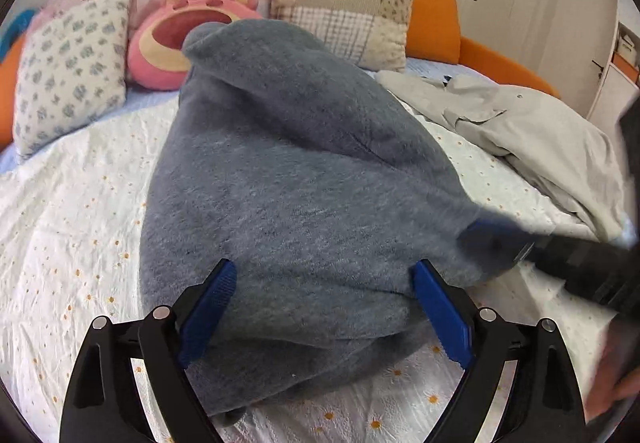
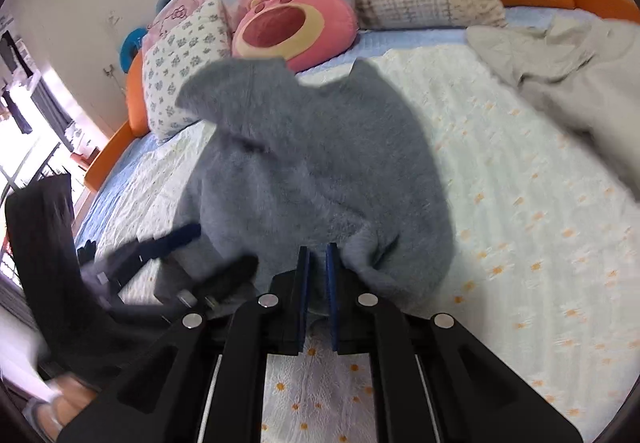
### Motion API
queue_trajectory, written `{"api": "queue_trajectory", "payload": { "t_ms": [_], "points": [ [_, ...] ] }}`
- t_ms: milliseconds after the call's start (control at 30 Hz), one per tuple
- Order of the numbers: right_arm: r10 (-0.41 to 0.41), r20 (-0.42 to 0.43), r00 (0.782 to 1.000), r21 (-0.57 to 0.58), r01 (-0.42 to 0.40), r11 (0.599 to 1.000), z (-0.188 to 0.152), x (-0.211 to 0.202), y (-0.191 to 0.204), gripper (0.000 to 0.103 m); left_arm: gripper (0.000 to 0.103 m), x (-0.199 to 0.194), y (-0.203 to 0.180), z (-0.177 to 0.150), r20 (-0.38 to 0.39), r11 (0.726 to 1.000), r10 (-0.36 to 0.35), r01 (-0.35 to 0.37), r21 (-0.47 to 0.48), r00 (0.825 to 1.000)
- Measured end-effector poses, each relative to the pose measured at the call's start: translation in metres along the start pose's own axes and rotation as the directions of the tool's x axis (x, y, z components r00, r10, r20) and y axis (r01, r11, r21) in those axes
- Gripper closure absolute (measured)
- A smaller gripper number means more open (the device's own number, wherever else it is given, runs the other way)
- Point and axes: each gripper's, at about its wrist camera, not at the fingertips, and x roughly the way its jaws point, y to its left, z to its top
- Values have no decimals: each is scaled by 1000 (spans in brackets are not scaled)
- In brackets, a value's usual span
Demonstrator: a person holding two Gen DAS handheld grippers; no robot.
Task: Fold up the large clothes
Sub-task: 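Open the right tool and withdraw it from the folded hoodie, then grasp the grey hoodie bundle with the left tool while the right tool grasps it too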
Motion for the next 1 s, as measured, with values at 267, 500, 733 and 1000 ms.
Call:
{"api": "queue_trajectory", "payload": {
  "t_ms": [267,500,733,1000],
  "points": [
    [-80,198,977,-360,149,921,82,-21,113,6,11,0,-4,-11,86,1000,23,-24,4,996],
    [-324,127,937,-686,319,654,89,98,183,8,11,-1,5,-15,135,1000,-27,29,-11,991],
    [-300,96,949,-525,305,795,127,118,136,92,10,-3,10,-20,168,997,-65,70,-28,984],
    [-106,-25,994,-116,103,988,179,125,10,93,8,-5,20,-21,192,990,-127,135,-31,973]
  ]
}}
